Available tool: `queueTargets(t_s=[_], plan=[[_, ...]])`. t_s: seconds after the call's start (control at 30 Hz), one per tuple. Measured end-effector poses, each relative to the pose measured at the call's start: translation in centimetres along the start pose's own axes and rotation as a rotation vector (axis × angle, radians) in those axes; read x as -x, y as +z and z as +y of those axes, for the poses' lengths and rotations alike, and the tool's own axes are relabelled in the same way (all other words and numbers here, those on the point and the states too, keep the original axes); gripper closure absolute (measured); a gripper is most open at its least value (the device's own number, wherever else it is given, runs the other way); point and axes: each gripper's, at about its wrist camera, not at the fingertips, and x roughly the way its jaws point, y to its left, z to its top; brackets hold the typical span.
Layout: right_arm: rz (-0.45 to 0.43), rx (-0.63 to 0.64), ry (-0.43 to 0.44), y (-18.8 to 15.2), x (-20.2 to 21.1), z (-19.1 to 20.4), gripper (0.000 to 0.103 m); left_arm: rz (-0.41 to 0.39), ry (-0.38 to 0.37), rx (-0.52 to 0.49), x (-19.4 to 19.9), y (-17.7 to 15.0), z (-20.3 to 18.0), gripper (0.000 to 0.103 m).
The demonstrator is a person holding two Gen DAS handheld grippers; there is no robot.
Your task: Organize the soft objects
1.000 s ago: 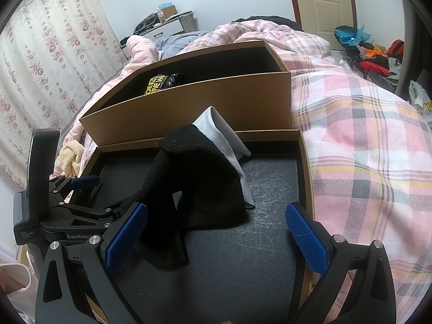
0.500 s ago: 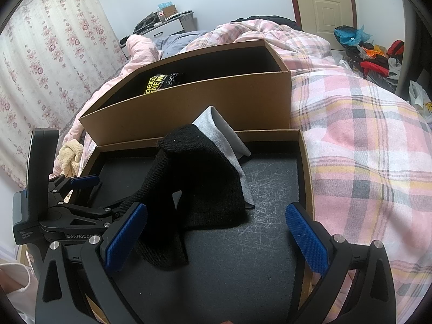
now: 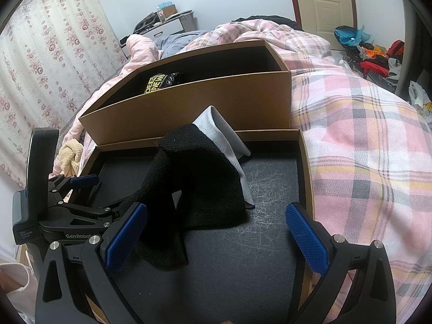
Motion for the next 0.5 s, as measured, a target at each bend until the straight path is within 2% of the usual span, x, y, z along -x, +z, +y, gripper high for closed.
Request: queueTargets(t_s=[0.5], plan=[[0.000, 0.001, 0.000, 0.02, 0.00, 0.07, 0.001, 0.000, 0.000, 0.000, -0.02, 0.00, -0.02, 0.000]])
